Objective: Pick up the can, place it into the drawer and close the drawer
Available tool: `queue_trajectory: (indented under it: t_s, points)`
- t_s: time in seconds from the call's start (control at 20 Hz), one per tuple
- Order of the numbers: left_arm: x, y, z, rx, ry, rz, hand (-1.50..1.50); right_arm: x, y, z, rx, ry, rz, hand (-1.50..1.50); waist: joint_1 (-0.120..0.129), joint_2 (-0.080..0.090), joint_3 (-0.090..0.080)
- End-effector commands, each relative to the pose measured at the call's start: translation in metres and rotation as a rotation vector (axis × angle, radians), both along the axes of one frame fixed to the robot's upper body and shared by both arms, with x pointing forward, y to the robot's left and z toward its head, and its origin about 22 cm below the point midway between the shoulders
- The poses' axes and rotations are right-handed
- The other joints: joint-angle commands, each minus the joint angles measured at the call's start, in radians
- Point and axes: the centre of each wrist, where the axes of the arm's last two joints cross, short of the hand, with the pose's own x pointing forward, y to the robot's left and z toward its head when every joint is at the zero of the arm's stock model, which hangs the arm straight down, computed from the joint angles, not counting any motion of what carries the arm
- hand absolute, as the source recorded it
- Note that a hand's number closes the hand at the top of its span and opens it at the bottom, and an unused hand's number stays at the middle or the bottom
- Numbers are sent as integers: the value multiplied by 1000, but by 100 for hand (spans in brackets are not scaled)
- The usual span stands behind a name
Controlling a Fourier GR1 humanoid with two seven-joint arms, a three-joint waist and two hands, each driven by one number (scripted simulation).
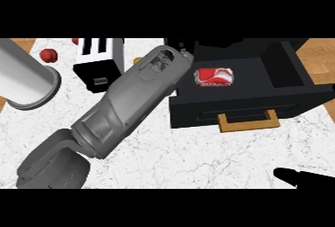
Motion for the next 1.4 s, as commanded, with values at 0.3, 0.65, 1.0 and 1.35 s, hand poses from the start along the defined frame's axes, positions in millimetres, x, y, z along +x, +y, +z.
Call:
queue_trajectory:
  t_s: [0.3, 0.65, 1.0, 1.35]
  points:
    - [-4, -5, 4, -13, -20, 9, -150, 28, 38, -29, -366, 5, -86, -150, 65, -14, -1]
    - [-7, -2, 4, -35, 4, -15, -150, 62, 30, -76, -591, 94, -173, -150, 101, -23, -1]
    - [2, 35, 31, -24, 8, 17, -150, 86, 58, -115, -503, 63, -221, -150, 103, -27, -1]
    - [-6, 61, 32, 1, 18, 19, -150, 133, 57, -140, -553, 84, -265, -150, 127, -26, 0]
